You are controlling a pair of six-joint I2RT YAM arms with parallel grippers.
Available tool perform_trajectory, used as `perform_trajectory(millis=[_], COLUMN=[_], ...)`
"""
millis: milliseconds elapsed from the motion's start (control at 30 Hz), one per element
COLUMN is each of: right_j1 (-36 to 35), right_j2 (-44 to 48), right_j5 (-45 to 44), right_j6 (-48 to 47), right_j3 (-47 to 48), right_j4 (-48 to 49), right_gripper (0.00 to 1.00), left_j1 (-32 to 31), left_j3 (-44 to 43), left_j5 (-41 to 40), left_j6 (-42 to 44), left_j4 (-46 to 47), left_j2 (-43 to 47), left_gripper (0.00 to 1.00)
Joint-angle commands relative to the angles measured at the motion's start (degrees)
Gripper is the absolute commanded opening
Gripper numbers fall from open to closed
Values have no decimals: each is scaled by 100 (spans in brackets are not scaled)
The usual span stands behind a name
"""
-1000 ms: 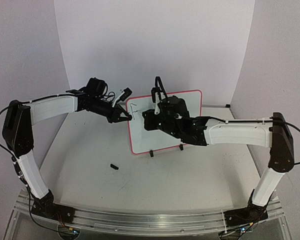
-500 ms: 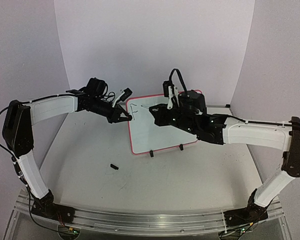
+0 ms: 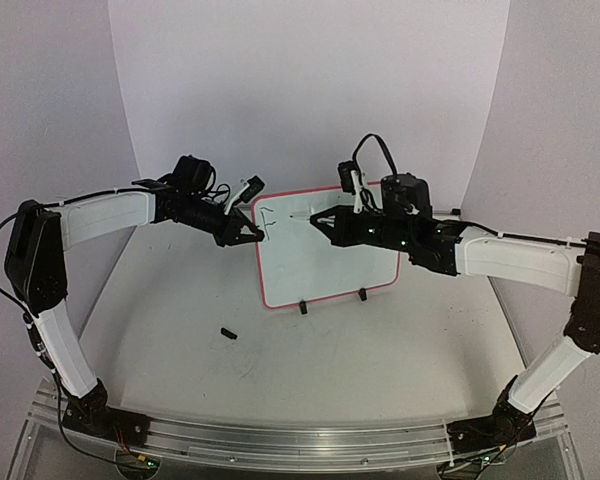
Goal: Write a sentence on the whiteboard
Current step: Write on the whiteboard with the whiteboard marker without the cap.
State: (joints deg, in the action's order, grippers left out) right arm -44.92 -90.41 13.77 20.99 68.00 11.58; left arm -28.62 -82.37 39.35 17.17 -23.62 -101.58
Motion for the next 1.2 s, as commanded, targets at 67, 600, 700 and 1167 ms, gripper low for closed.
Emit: perform_trajectory(millis=[67,600,700,1167], right_j1=[123,137,151,174], right_j2=[-424,-691,-732,-860], right_j5=[751,121,62,190], right_j6=[-88,104,118,89], right_j3=[339,470,496,594], right_j4=[283,380,380,441], right_gripper=[0,0,0,0], left_j1=[-12,-58,-62,-84], left_j3=[-69,-86,-93,-104], left_j5=[-549,-578,-579,-587], left_j6=[208,239,236,258], left_j4=[-319,-336,-338,-351], left_j2=[-187,-230,-238,-275], left_gripper=[0,0,0,0])
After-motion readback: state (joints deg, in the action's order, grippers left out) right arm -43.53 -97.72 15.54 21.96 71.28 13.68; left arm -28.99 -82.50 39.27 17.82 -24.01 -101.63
